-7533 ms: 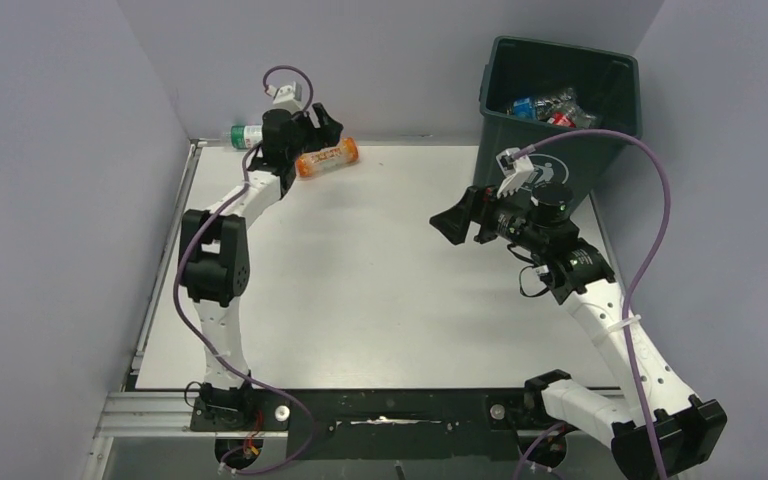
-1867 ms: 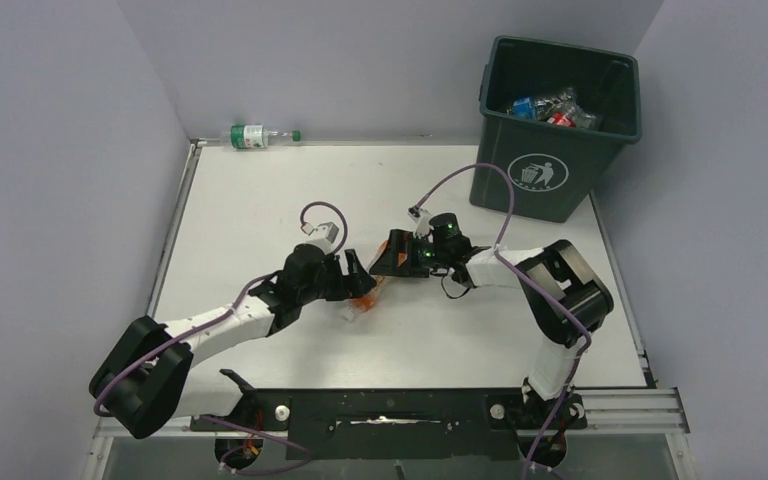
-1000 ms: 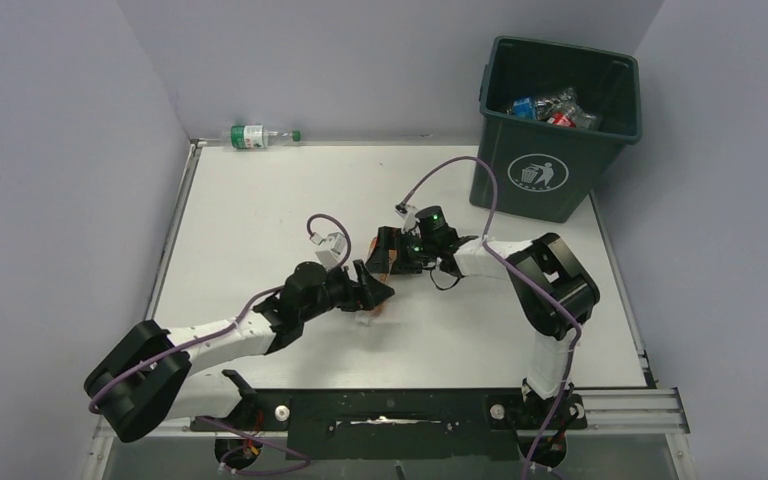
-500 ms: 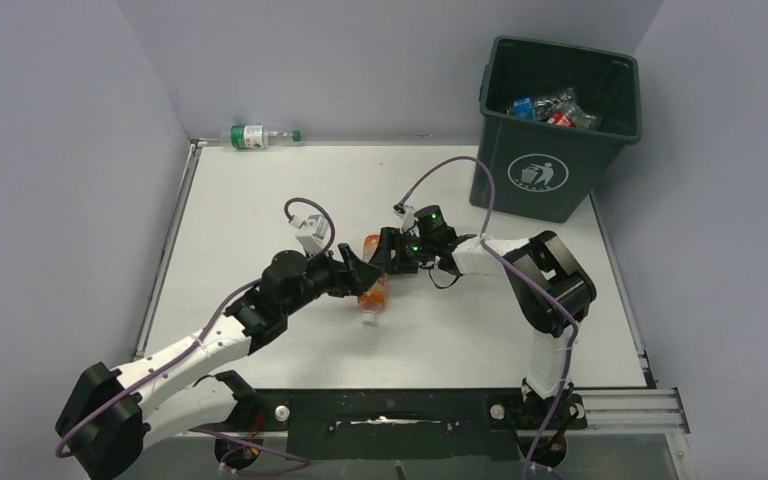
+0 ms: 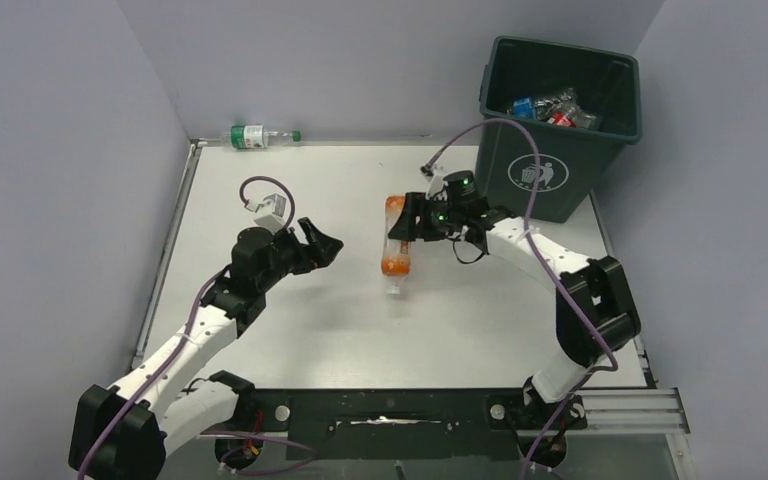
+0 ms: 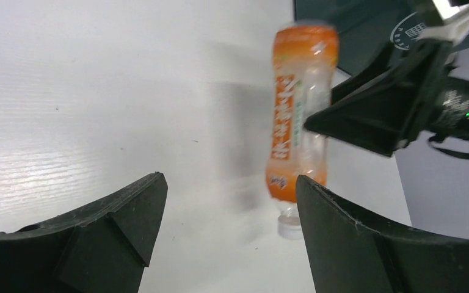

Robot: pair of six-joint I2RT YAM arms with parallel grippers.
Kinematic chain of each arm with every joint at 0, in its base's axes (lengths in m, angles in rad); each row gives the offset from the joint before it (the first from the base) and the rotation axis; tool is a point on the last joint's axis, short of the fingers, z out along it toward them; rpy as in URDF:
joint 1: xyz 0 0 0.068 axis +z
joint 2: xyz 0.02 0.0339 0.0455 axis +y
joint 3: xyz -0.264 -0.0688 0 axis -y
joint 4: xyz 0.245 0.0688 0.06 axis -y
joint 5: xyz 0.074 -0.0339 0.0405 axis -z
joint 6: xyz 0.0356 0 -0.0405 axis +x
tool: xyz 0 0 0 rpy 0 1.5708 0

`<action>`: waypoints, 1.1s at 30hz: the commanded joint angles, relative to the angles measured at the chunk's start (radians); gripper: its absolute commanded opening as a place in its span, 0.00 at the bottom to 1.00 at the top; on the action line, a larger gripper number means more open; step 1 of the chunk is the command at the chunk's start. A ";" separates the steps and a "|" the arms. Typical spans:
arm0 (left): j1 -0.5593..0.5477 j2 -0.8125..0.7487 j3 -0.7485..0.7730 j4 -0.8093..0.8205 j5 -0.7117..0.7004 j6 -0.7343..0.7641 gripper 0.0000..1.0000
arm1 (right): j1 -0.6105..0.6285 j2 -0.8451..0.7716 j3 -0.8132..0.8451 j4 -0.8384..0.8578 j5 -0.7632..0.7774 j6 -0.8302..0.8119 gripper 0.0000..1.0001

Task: Put the plastic bottles in the bin
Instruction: Pick up the plastic bottle at the center of the board.

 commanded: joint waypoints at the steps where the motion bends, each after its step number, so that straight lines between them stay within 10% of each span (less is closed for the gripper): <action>1: 0.023 0.022 0.059 0.041 0.048 0.032 0.78 | -0.069 -0.122 0.143 -0.078 0.007 -0.066 0.57; 15: 0.041 0.069 0.030 0.094 0.077 0.024 0.78 | -0.411 -0.165 0.585 -0.182 -0.117 -0.063 0.58; 33: 0.049 0.071 0.024 0.097 0.098 0.015 0.78 | -0.849 -0.086 0.668 0.367 -0.258 0.364 0.59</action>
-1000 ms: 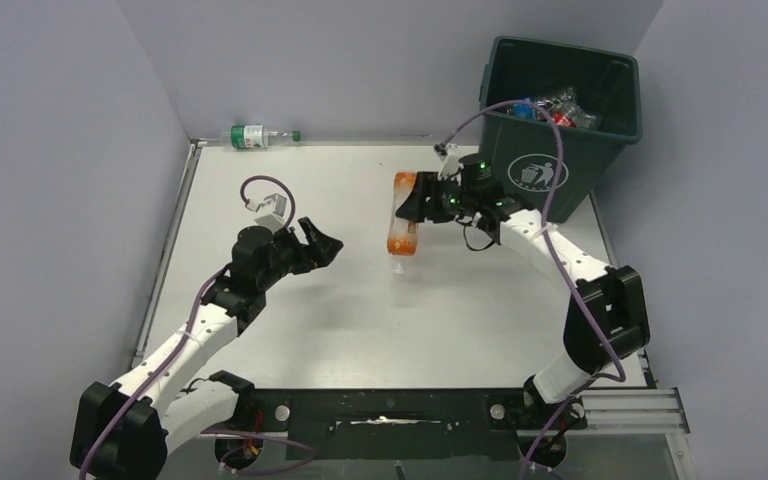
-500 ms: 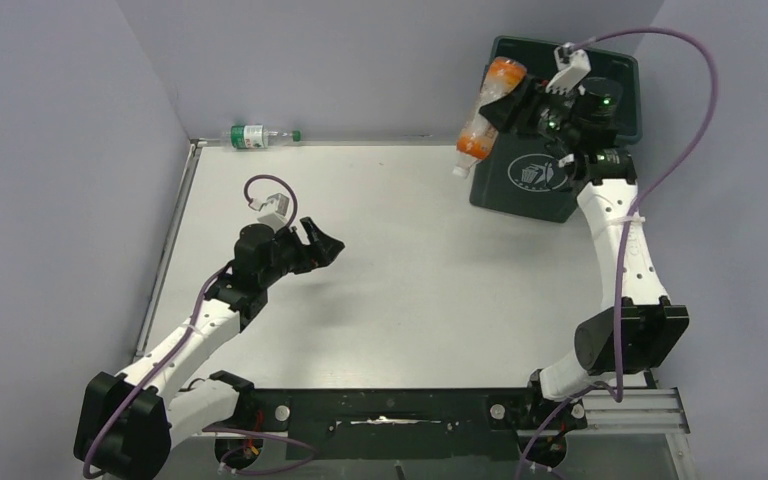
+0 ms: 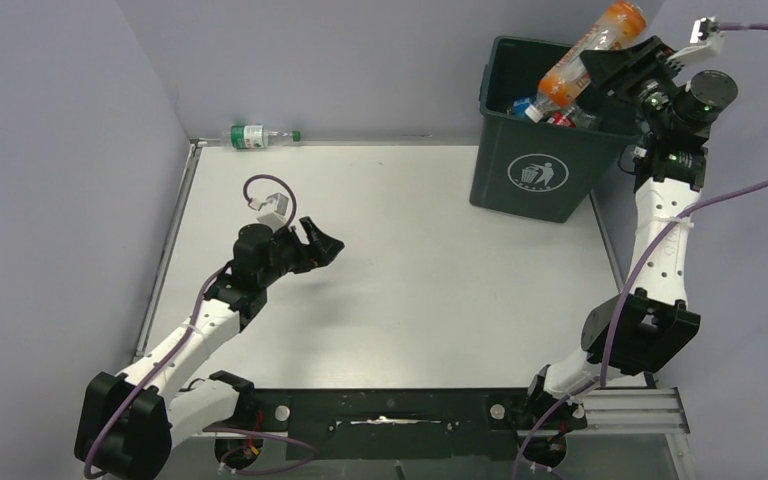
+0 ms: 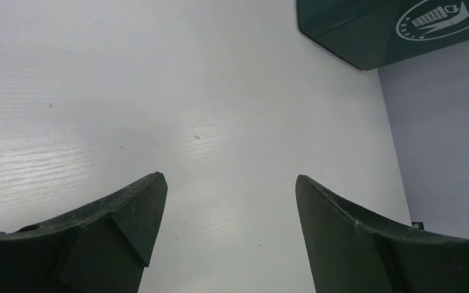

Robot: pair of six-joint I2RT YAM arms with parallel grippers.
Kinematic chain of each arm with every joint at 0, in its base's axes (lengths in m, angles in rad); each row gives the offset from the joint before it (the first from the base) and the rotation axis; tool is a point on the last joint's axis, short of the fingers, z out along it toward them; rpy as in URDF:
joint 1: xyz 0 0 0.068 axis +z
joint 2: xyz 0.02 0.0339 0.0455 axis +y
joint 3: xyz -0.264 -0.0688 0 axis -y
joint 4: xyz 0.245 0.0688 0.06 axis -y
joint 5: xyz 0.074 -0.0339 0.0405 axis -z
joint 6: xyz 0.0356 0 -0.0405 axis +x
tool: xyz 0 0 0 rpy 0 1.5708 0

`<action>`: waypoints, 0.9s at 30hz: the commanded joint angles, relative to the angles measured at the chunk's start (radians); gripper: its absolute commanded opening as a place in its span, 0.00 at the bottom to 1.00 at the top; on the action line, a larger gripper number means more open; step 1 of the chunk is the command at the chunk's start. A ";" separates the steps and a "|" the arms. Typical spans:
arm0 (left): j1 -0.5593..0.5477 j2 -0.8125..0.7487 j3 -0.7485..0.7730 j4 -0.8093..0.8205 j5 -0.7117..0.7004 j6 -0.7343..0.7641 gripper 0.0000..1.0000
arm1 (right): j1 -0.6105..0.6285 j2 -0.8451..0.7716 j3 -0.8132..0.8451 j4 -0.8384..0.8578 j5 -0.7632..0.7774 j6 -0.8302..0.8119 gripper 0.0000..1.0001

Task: Put the plastic bottles in the bin
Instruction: Pick up the plastic bottle at the center of the board, then place the plastic bottle in the trash bin.

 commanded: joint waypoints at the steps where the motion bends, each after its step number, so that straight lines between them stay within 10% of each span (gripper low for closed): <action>1: 0.008 0.004 0.020 0.063 0.023 0.007 0.78 | -0.056 0.036 0.006 0.252 -0.032 0.163 0.59; 27: 0.021 0.086 0.130 0.064 -0.006 0.028 0.78 | -0.069 0.138 0.096 0.050 -0.049 -0.021 0.86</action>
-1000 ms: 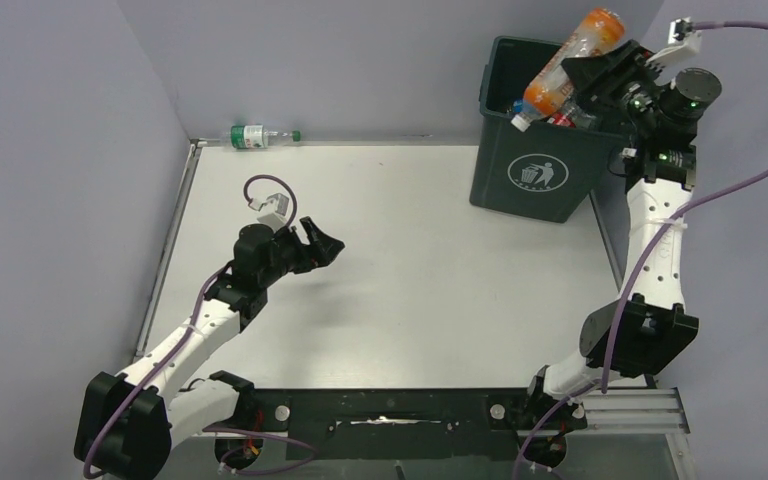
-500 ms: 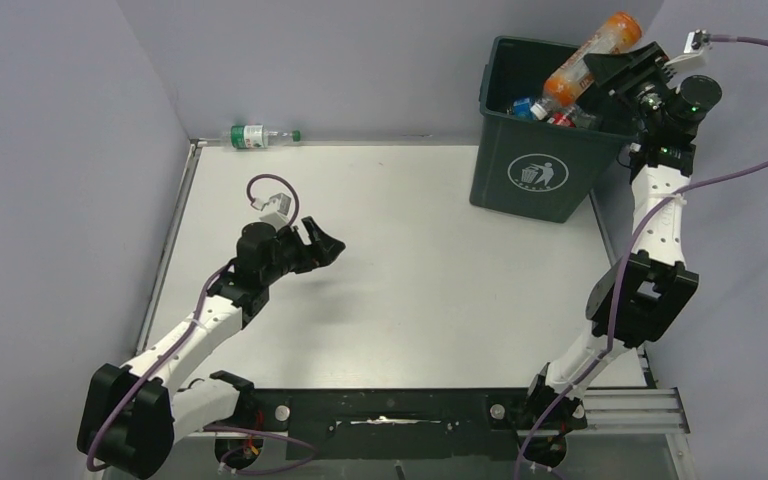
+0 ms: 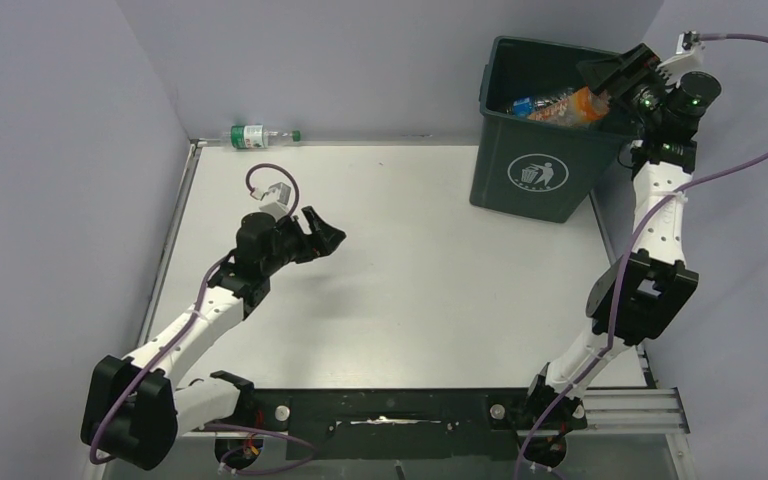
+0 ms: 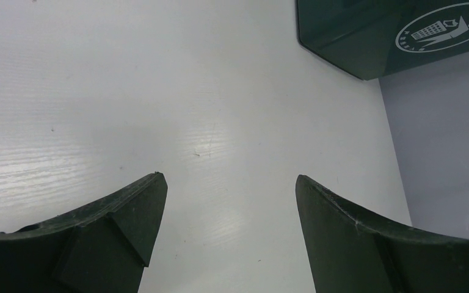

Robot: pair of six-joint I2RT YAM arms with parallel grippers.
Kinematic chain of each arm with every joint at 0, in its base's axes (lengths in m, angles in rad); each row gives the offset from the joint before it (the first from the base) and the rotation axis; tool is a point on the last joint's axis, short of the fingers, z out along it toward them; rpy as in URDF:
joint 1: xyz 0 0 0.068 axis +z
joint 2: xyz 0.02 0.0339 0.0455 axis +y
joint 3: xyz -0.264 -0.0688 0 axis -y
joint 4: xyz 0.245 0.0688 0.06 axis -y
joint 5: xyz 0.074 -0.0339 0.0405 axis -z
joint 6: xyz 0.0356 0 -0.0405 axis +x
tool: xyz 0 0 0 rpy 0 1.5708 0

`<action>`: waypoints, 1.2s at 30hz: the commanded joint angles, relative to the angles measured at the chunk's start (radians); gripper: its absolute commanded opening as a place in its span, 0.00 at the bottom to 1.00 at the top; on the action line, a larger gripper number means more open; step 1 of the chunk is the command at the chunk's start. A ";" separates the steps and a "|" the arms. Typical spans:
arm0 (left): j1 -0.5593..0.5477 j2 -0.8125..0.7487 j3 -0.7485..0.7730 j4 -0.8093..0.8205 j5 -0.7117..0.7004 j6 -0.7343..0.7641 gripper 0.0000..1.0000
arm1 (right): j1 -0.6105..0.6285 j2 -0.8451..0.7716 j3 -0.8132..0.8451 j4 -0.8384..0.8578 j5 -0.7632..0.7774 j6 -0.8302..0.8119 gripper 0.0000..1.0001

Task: Put the plastic bottles in the bin
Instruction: Place the plastic bottle in the trash bin, then adjust the plastic bottle at the center of the board.

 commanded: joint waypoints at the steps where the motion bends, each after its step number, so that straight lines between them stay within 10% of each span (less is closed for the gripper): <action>1: 0.009 0.010 0.066 0.051 -0.015 0.017 0.78 | 0.002 -0.112 0.023 -0.055 -0.009 -0.072 0.86; 18: 0.134 0.261 0.376 0.083 -0.246 0.204 0.87 | 0.050 -0.564 -0.284 -0.260 0.006 -0.198 0.97; 36: 0.384 1.087 1.004 0.587 -0.221 0.428 0.87 | 0.573 -0.510 -0.514 -0.413 0.195 -0.363 0.97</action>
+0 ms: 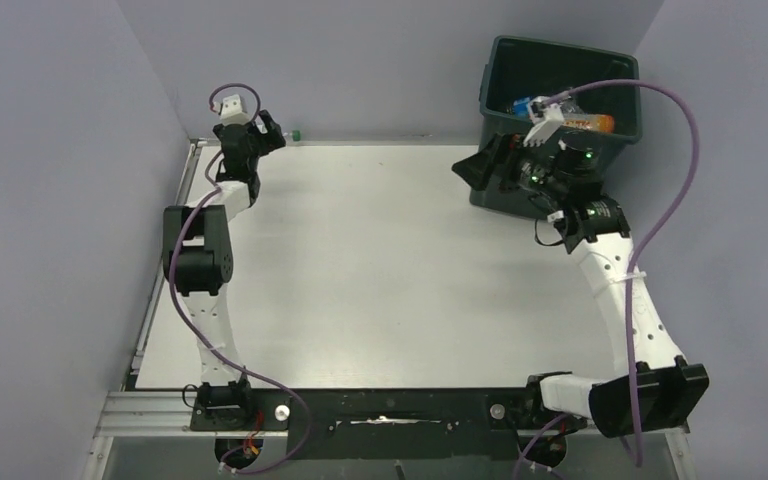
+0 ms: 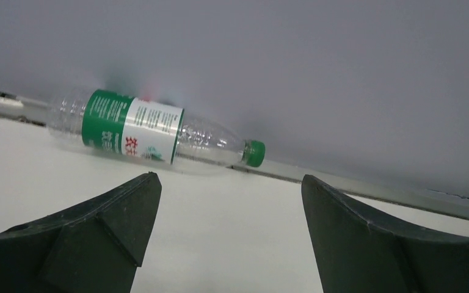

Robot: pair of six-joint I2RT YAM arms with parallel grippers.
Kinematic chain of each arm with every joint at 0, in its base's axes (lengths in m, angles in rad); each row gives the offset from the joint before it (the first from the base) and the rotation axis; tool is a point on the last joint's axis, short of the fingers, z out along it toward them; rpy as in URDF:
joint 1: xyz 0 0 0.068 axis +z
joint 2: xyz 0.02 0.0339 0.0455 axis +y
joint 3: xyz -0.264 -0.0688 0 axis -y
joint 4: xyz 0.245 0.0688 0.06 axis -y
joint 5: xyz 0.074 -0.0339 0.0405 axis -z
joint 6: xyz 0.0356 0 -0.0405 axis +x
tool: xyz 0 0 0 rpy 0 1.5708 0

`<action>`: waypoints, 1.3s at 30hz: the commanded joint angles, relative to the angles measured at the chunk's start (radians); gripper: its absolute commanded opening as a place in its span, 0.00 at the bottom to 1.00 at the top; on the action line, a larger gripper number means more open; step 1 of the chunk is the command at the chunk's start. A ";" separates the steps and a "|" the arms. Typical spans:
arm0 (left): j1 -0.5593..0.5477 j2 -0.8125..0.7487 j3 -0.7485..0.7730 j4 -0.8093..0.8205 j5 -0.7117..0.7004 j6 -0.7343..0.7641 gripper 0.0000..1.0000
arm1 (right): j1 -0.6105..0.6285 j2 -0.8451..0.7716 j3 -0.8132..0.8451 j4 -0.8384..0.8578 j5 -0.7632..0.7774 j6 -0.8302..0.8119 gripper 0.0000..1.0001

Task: Put the plastic bottles in the bin
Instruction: Adjust the plastic bottle at the center of the board.

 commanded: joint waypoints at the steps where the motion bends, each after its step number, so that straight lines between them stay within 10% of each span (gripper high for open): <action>1: 0.026 0.161 0.219 0.187 0.028 0.103 0.87 | 0.099 0.100 -0.025 0.022 0.030 -0.051 0.97; 12: 0.127 0.511 0.636 0.187 0.141 0.111 0.87 | 0.216 0.375 -0.053 0.146 -0.040 -0.061 0.96; 39: 0.201 0.824 1.098 -0.056 0.303 -0.007 0.88 | 0.215 0.546 -0.032 0.228 -0.136 -0.049 0.96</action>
